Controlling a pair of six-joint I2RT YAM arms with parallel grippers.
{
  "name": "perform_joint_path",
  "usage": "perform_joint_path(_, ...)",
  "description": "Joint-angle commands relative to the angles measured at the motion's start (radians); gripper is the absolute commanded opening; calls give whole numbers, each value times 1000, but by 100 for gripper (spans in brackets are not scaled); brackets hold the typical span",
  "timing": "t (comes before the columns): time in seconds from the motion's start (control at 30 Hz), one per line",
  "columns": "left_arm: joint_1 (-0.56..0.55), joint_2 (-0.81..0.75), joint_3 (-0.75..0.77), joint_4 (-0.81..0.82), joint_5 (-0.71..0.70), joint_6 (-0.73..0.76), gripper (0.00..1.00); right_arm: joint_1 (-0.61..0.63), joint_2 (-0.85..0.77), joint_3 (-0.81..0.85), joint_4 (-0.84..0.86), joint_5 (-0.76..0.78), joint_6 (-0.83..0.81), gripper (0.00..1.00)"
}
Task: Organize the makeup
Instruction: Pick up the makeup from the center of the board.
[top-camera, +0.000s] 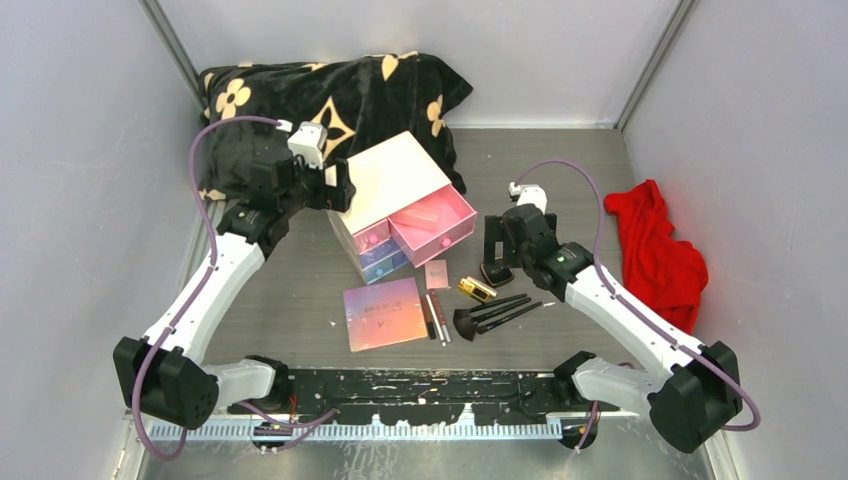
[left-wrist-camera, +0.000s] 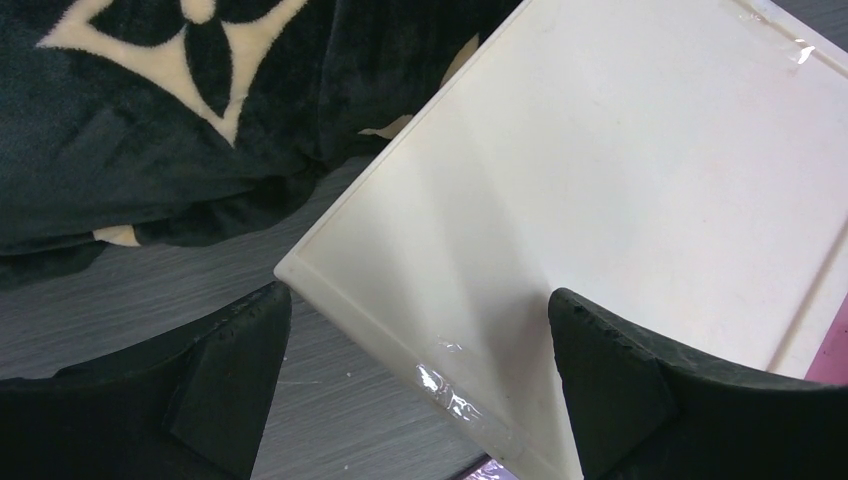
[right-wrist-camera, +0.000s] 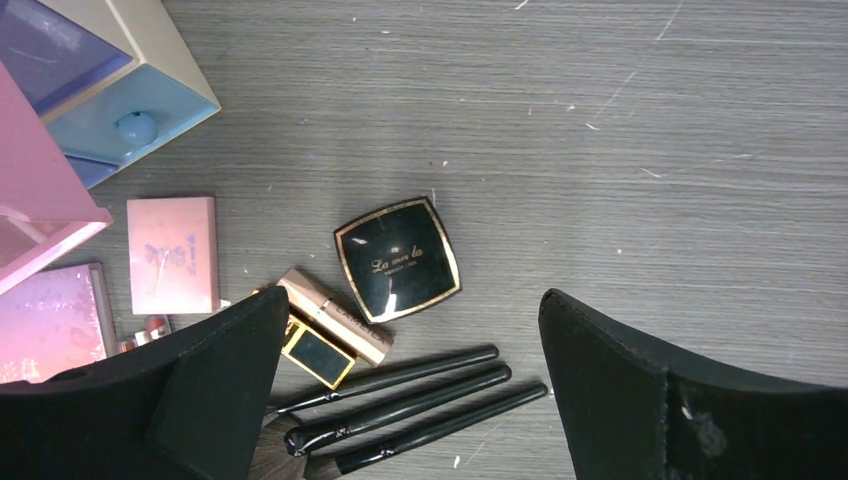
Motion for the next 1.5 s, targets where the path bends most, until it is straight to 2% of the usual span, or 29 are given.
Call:
perform_joint_path(0.0, 6, -23, 38, 21, 7, -9, 100, -6, 8, -31, 96, -43, 25, 100)
perform_joint_path(0.33, 7, -29, 38, 37, 4, -2, 100, -66, -25, -138, 155, -112, 60, 100)
perform_joint_path(0.8, 7, -44, 76, -15, -10, 11, 100, -83, 58, -201, 246, -195, 48, 100)
perform_joint_path(1.47, 6, -50, 78, -18, -26, 26, 100, -114, 203, -163, 295, -189, 7, 100)
